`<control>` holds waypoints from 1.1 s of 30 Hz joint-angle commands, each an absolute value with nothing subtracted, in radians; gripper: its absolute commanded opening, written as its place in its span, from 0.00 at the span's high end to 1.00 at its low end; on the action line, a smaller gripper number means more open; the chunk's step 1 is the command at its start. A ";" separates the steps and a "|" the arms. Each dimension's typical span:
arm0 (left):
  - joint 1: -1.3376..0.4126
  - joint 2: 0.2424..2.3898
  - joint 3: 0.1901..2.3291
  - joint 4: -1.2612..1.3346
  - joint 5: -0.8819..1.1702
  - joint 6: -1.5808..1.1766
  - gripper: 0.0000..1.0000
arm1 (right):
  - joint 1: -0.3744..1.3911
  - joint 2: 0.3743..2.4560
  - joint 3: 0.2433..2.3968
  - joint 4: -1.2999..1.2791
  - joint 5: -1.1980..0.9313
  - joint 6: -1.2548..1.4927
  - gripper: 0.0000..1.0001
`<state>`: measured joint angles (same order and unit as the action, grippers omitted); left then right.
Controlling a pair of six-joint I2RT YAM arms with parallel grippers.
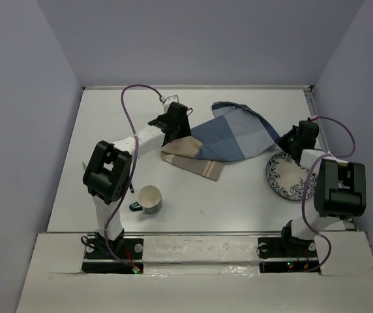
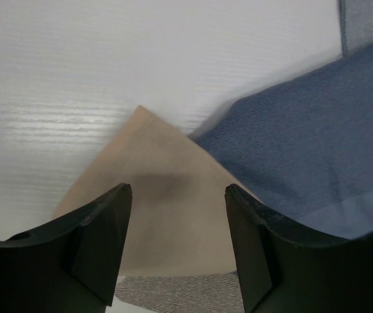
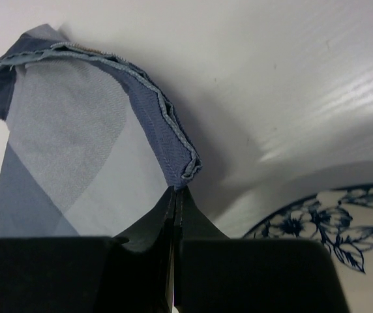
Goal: Set the dinner table for one person
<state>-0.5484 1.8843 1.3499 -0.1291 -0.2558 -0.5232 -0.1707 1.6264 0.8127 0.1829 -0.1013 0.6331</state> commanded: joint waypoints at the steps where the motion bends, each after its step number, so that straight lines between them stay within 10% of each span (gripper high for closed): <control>1: -0.575 1.930 1.466 -0.184 -0.291 -0.540 0.31 | -0.178 1.534 0.726 0.264 -0.132 0.637 1.00; 22: -0.575 2.220 1.818 -0.460 -0.482 -0.519 0.44 | -0.178 1.509 0.658 0.321 -0.227 0.647 1.00; 33: -0.575 2.240 1.826 -0.496 -0.517 -0.514 0.71 | -0.178 1.511 0.664 0.319 -0.226 0.655 1.00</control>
